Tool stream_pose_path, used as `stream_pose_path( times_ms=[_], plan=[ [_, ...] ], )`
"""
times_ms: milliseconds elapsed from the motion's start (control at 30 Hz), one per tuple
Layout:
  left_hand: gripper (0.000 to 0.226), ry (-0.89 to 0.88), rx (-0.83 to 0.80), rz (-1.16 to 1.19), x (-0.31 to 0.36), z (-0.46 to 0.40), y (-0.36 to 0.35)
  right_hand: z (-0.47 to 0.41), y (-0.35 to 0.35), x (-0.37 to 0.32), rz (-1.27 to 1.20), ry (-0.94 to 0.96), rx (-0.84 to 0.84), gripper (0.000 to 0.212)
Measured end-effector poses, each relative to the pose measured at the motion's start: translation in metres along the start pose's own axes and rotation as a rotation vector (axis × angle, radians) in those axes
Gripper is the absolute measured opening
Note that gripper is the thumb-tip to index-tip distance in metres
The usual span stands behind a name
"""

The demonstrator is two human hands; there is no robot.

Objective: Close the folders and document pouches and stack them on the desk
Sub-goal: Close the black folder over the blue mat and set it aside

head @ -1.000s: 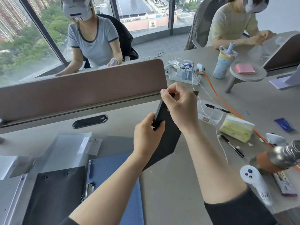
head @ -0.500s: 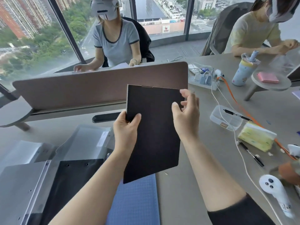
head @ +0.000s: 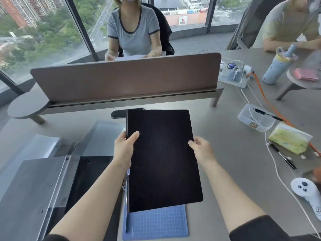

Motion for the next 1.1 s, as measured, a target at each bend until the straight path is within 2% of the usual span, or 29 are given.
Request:
stream_pose_path(
  times_ms=[67, 200, 233, 333, 567, 800, 833, 933, 1100],
  plan=[
    [0.012, 0.061, 0.004, -0.048, -0.023, -0.004, 0.012, 0.006, -0.008, 0.015, 0.035, -0.028, -0.029, 0.021],
    [0.043, 0.199, -0.002, -0.157, -0.077, -0.014, 0.039, 0.019, -0.022, 0.055, 0.068, -0.126, -0.061, 0.022],
    [0.042, 0.232, 0.001, -0.184, -0.088, -0.014, 0.043, 0.023, -0.025, 0.066, 0.087, -0.146, -0.065, 0.022],
    [0.020, 0.241, 0.020, -0.304, -0.099, -0.003, 0.048, 0.032, -0.033, 0.089, 0.132, -0.191, -0.070, 0.018],
    [0.014, 0.185, 0.028, -0.481, -0.121, -0.002, 0.055, 0.042, -0.046, 0.113, 0.227, -0.191, -0.030, 0.019],
    [0.049, 0.188, -0.030, -0.653, -0.140, -0.013, 0.065, 0.045, -0.053, 0.116, 0.338, -0.143, 0.033, 0.035],
    [0.048, 0.185, -0.029, -0.676, -0.140, -0.012, 0.064, 0.045, -0.054, 0.117, 0.361, -0.140, 0.046, 0.035],
    [0.027, 0.148, -0.022, -0.762, -0.139, -0.010, 0.062, 0.043, -0.057, 0.118, 0.409, -0.163, 0.062, 0.028],
    [0.002, 0.161, 0.007, -0.877, -0.142, -0.004, 0.063, 0.041, -0.062, 0.114, 0.451, -0.207, 0.071, 0.034]
  ],
)
Point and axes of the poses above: each hand's wrist, its own z-axis away from the middle knuckle, its own y-axis out of the back of the hand, x = y × z, the point moved 2 cm from there along -z, towards the middle knuckle, and after that the axes turned 3 degrees about -z, right-handed, at the moved point
